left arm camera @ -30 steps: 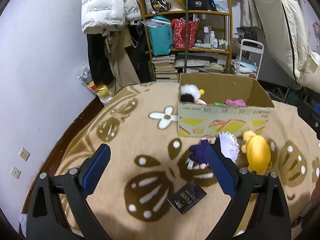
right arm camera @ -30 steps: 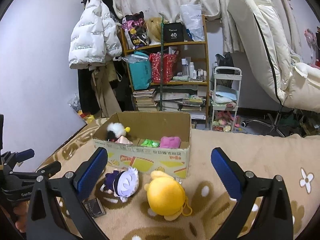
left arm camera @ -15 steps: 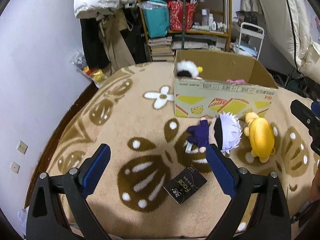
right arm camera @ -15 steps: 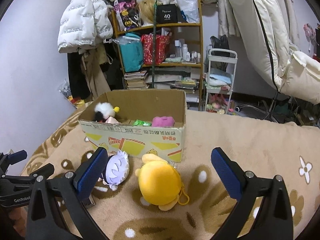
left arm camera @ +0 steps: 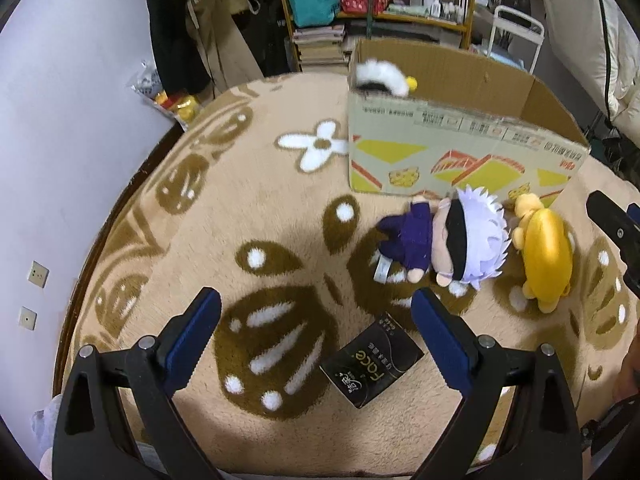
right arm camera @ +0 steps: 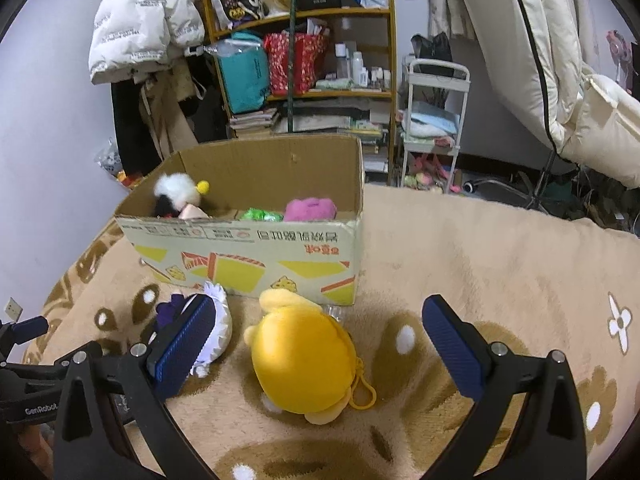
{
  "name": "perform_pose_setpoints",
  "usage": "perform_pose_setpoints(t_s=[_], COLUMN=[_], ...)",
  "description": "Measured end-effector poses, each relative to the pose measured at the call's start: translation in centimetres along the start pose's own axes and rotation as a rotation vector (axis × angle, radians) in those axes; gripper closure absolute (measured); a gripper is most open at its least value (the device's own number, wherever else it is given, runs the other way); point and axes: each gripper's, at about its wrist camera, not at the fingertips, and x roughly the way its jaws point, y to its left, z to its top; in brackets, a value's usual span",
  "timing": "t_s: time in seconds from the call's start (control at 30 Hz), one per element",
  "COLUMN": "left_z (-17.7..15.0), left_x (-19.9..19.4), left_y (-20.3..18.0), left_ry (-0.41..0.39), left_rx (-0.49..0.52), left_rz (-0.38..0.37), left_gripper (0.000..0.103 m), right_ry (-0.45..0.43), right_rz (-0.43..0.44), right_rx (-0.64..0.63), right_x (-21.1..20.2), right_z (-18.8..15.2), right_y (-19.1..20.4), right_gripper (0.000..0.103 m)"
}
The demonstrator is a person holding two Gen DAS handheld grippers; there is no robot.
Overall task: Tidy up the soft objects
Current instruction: 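Move both tools back from the box toward the toys on the blanket, then grasp the black Face tissue pack with the left tool while the right tool grasps the yellow duck plush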
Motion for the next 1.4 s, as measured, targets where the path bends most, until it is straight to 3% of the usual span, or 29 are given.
perform_pose_setpoints(t_s=[0.6,0.8,1.1,1.4], left_z=[-1.3,-1.7,-2.2,-2.2], left_x=[5.6,6.4,7.5,7.3], left_y=[-0.6,-1.3,-0.2,-1.0], left_ry=[0.278,0.31,0.351,0.357], left_rx=[0.01,0.034,-0.037,-0.004], left_rz=[-0.076,-0.071,-0.137,-0.148], left_gripper=[0.008,0.008,0.008,0.008], right_ry=[0.155,0.197,0.225,0.235], right_rz=[-0.016,-0.011,0.001,0.016], right_rx=[0.055,0.102,0.103,0.11], right_x=[4.2,5.2,5.9,6.4], right_z=[-1.4,-1.7,-2.2,-2.2], right_y=[-0.3,-1.2,-1.0,-1.2], right_gripper=[0.0,0.0,0.0,0.0])
